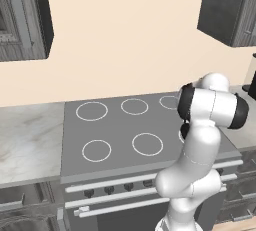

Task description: Put the eggplant and bell pepper in the pan. Then turn on the front right burner and set the heat to medium.

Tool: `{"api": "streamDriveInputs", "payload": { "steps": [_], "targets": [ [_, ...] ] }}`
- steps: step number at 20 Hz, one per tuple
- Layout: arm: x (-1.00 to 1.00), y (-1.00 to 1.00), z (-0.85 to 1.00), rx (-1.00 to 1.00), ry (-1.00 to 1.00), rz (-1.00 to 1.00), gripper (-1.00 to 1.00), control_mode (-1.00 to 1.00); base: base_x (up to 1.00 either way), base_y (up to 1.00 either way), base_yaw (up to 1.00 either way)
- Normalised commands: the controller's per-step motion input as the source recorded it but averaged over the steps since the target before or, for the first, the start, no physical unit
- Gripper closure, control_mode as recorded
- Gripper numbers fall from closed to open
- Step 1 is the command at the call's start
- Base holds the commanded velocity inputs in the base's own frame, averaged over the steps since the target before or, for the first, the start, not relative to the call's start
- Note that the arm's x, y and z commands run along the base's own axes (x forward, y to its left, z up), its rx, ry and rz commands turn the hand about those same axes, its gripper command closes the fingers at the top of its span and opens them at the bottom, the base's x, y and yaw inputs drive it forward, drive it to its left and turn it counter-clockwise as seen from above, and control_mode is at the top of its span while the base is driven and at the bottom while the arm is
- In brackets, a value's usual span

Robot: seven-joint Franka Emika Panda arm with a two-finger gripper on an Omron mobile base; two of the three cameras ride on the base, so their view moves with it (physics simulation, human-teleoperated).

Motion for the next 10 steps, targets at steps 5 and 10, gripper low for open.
{"api": "streamDriveInputs", "payload": {
  "steps": [5,10],
  "targets": [
    [0.02,-0.28,0.15,-0.09,-0.05,0.0,-1.0,-1.0,0.0,0.0,0.0],
    [0.19,-0.51,0.16,-0.12,-0.03,0.0,-1.0,-1.0,0.0,0.0,0.0]
  ]
}}
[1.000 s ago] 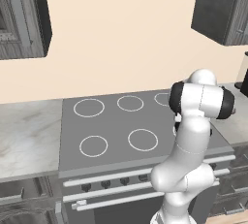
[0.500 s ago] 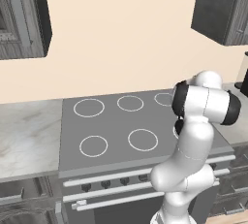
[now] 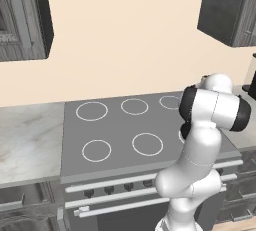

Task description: Put the eggplant and bell pepper in the pan. Then turn on the front right burner and set the heat to medium.

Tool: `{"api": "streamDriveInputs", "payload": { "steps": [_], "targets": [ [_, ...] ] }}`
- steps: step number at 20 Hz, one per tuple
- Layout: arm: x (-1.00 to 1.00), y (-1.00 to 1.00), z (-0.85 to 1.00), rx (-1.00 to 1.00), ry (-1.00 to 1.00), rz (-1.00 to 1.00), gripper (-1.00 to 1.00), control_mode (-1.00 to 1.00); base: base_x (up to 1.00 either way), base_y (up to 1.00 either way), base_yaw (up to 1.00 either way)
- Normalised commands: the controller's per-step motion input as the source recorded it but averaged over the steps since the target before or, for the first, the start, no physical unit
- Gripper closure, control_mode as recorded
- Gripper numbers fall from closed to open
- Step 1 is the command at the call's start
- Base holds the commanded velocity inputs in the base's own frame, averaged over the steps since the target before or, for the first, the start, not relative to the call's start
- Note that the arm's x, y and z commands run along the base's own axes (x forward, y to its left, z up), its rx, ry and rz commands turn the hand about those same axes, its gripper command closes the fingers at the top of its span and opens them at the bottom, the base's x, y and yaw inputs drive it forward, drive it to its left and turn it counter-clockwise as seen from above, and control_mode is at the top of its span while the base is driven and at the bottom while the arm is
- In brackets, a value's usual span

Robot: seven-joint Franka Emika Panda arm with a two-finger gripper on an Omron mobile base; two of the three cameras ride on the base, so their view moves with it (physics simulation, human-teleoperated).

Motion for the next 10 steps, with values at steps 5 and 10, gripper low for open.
{"api": "streamDriveInputs", "payload": {
  "steps": [5,10],
  "targets": [
    [0.25,-0.53,0.33,-0.03,-0.05,0.0,-1.0,-1.0,0.0,0.0,0.0],
    [0.31,-0.44,0.33,0.0,-0.12,0.0,-1.0,-1.0,0.0,0.0,0.0]
  ]
}}
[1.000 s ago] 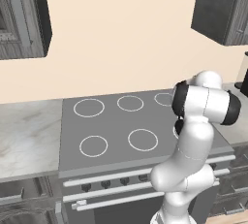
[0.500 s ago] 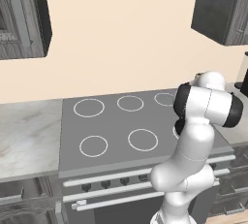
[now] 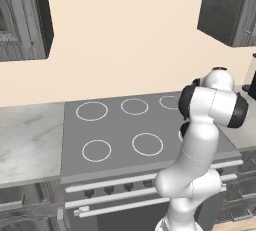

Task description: Put the eggplant and bell pepper in the pan. Then turn on the front right burner and set the heat to medium.

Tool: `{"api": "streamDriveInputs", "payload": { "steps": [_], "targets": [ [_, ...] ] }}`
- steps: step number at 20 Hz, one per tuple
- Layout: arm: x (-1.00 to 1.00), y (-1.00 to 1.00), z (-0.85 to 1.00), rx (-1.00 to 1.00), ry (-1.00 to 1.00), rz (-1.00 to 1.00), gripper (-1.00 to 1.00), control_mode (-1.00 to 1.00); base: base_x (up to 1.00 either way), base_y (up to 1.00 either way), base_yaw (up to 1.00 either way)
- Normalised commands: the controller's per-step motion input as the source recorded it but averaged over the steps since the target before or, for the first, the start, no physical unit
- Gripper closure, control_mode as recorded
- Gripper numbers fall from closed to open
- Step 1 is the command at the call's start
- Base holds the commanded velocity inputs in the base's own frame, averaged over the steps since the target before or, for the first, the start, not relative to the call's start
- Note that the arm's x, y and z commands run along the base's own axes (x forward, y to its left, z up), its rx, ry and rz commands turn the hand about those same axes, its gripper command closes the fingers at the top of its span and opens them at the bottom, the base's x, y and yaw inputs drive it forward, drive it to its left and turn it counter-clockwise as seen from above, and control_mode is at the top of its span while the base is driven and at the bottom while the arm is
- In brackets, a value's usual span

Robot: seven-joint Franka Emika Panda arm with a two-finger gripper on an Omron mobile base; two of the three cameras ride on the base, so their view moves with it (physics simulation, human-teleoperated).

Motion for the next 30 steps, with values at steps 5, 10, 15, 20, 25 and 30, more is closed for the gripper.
{"api": "streamDriveInputs", "payload": {
  "steps": [5,10,15,20,25,30],
  "targets": [
    [0.34,-0.29,0.08,0.0,-0.07,0.0,-1.0,-1.0,0.0,0.0,0.0],
    [0.46,-0.22,-0.21,0.0,0.0,0.0,-1.0,-1.0,0.0,0.0,0.0],
    [0.51,-0.35,-0.02,0.0,-0.02,0.0,-1.0,-1.0,0.0,0.0,0.0],
    [0.3,-0.36,0.0,0.0,-0.02,0.0,-1.0,-1.0,0.0,0.0,0.0],
    [0.0,-0.37,0.0,0.0,-0.03,0.02,-1.0,-1.0,0.0,0.0,0.0],
    [-0.13,-0.17,-0.02,0.0,-0.05,0.07,-1.0,-1.0,0.0,0.0,0.0]
  ]
}}
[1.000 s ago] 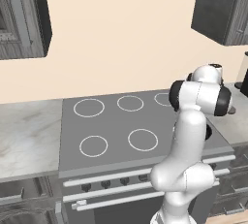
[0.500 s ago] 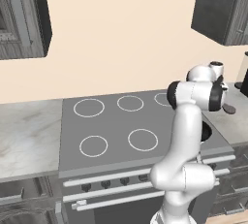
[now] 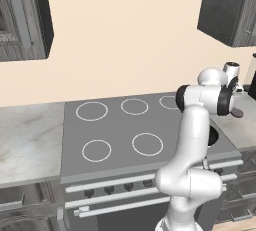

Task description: Put the eggplant and bell pepper in the pan. Then turn on the front right burner and set the heat to medium.

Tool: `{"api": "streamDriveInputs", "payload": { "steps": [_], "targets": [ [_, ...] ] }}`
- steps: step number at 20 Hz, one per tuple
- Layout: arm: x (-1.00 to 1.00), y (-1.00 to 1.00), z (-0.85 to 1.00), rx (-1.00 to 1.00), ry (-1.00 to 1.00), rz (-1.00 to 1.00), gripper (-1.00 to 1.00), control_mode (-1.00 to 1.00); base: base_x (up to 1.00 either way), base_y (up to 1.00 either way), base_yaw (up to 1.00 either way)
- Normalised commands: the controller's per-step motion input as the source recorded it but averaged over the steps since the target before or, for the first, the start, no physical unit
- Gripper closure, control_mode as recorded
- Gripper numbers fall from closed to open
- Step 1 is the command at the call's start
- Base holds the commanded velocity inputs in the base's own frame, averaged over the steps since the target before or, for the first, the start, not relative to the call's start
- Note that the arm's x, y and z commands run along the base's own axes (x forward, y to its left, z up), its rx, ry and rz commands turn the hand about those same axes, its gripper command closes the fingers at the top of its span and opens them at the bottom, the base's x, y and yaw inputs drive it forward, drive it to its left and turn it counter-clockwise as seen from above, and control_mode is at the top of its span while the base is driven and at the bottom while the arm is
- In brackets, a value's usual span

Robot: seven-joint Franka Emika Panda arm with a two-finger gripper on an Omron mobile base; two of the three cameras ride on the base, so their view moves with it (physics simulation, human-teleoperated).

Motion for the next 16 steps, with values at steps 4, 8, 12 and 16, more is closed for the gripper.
{"api": "streamDriveInputs", "payload": {
  "steps": [4,8,12,16],
  "targets": [
    [-0.19,-0.16,-0.17,0.0,-0.05,0.09,-1.0,-1.0,0.0,0.0,0.0],
    [-0.16,-0.28,-0.19,0.0,-0.06,0.08,-1.0,-1.0,0.0,0.0,0.0],
    [-0.02,-0.32,-0.05,0.0,-0.1,0.09,-1.0,-1.0,0.0,0.0,0.0],
    [0.0,-0.35,0.0,0.0,-0.1,0.09,-1.0,-1.0,0.0,0.0,0.0]
  ]
}}
